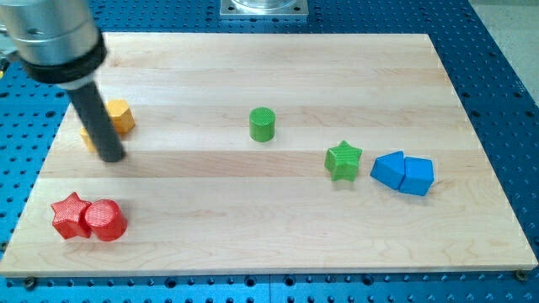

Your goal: Slide the yellow blocks to the center left

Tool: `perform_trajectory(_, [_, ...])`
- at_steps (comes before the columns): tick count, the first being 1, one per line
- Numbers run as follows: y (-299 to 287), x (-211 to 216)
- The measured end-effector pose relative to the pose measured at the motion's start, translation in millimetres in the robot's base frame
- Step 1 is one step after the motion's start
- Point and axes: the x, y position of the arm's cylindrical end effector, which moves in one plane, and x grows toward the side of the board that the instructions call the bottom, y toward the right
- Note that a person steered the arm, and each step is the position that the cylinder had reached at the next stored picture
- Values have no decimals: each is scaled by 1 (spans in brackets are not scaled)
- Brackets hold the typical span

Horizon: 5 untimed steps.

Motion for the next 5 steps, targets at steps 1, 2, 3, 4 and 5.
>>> perform_trajectory(1, [31,2])
perform_trajectory(2, [51,-30])
perform_trajectory(3, [27,-55])
perform_trajectory(4, [-13,-55])
perform_trajectory(5, [1,-55])
